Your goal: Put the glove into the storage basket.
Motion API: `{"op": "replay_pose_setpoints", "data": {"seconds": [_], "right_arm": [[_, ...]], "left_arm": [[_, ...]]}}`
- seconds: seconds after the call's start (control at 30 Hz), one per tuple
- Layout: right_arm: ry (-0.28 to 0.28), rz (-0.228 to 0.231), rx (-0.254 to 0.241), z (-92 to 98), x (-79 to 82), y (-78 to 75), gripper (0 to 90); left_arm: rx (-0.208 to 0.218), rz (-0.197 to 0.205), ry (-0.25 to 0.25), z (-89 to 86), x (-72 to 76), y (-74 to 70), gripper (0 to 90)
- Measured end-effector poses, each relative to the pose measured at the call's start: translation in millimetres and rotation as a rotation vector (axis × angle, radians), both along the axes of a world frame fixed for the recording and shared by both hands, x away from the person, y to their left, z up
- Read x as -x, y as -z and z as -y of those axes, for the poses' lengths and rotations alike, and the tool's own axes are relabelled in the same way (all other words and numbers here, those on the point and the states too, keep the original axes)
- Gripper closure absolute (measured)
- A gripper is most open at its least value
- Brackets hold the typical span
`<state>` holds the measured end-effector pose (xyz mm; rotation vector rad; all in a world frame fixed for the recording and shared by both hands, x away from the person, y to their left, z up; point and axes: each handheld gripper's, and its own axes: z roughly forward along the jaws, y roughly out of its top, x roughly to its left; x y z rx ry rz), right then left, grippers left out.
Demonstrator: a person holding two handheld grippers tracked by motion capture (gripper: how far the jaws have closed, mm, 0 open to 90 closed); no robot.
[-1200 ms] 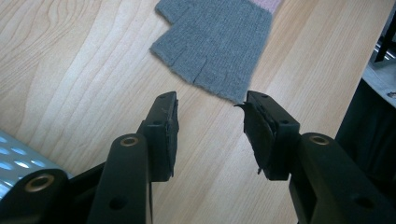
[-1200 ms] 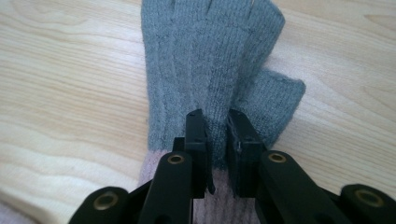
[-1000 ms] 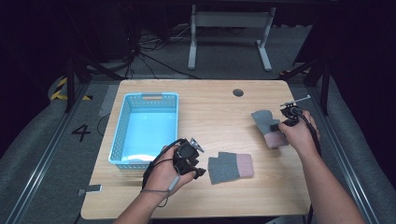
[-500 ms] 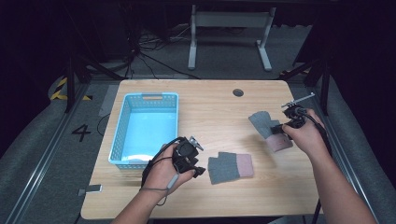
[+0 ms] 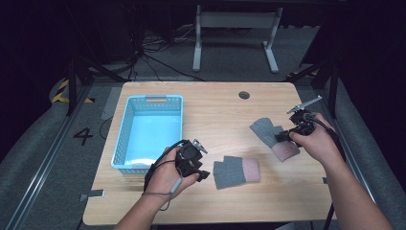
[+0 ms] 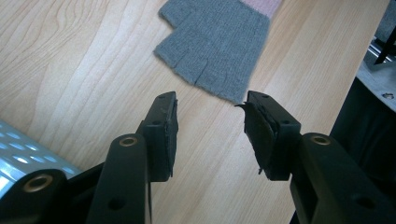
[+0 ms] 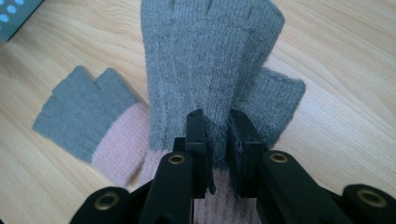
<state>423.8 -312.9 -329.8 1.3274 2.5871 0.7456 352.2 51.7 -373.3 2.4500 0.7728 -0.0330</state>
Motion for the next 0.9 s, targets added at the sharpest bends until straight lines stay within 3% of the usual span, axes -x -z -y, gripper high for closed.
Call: {"op": "replay_pose_setpoints", "data": {"seconds": [0.13, 0.2, 0.33, 0.57, 0.9], "right_arm": [[-0.049, -0.002, 0.008, -5.4, 2.8, -1.7, 80.2], [-0.084, -0.011, -0.017, -7.7, 2.4, -2.0, 80.2], [-0.127, -0.013, -0.023, -11.6, 2.7, -1.4, 80.2], [-0.255, -0.001, 0.012, -29.5, 8.5, -2.2, 80.2], [-0.374, 0.014, 0.021, -51.7, 18.0, 3.6, 80.1]], "left_arm": [[0.002, 0.001, -0.004, -0.6, -0.1, -0.3, 55.3], [0.001, 0.001, -0.006, -0.8, 0.4, -0.4, 55.3], [-0.002, -0.002, -0.002, -2.2, 1.0, -0.5, 55.2], [-0.003, 0.000, -0.013, -6.4, 3.6, -1.1, 55.2], [-0.007, 0.002, -0.032, -10.0, 9.0, 0.0, 55.2]]}}
